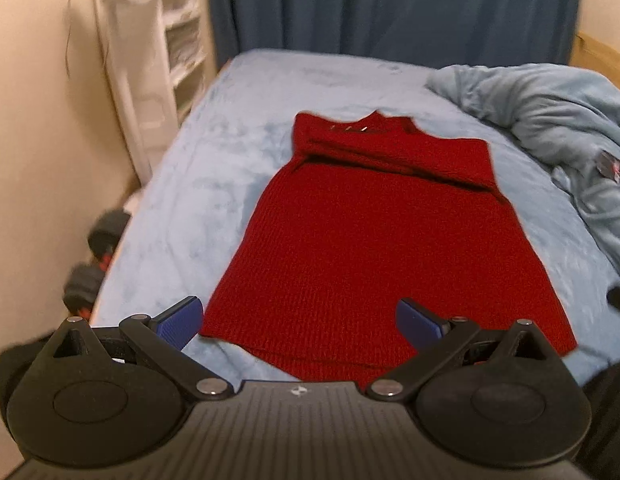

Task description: Fold small clothes

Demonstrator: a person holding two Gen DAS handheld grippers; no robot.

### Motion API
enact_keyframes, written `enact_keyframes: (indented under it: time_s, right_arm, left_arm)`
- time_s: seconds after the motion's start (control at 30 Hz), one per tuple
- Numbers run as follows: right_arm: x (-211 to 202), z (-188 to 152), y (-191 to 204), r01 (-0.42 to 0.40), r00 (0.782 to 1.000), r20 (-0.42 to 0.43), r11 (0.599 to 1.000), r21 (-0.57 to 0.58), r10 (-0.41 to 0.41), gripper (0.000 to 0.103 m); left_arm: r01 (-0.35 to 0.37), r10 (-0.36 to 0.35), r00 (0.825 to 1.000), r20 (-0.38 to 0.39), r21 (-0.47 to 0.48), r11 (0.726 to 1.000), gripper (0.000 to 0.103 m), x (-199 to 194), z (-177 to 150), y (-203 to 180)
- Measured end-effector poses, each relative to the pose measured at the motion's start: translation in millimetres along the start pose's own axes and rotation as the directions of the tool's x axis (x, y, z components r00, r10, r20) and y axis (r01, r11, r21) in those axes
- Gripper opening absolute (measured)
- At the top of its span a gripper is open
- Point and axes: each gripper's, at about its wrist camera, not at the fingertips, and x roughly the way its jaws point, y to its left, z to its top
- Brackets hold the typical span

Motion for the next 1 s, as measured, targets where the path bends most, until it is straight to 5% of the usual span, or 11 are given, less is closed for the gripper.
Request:
enact_keyframes:
  time_s: [0.17,0.47,1.0]
  right_arm:
    - [-40,-10,2,0.013,0.999,0.043,1.0,0.025,-0.014,0.082]
    - [-64,-22,2,0.0,0.998,0.059,0.999,0.044,-0.002,0.082]
    - [-12,-21,-15,0.016,0.999,-0.053,0.994,0.104,-0.011,0.084]
  left_arm:
    - [0.01,-0.012,0.998,0.069,0.028,1.0,0.103,-43,-16,-14]
    - [0.009,-0.009,0.997,0.075,-0.005,1.0,0.103,-70,-33,-15]
    - [-0.04,0.041,0.998,0.044,-0.014,0.999,0.103,-20,-19,12]
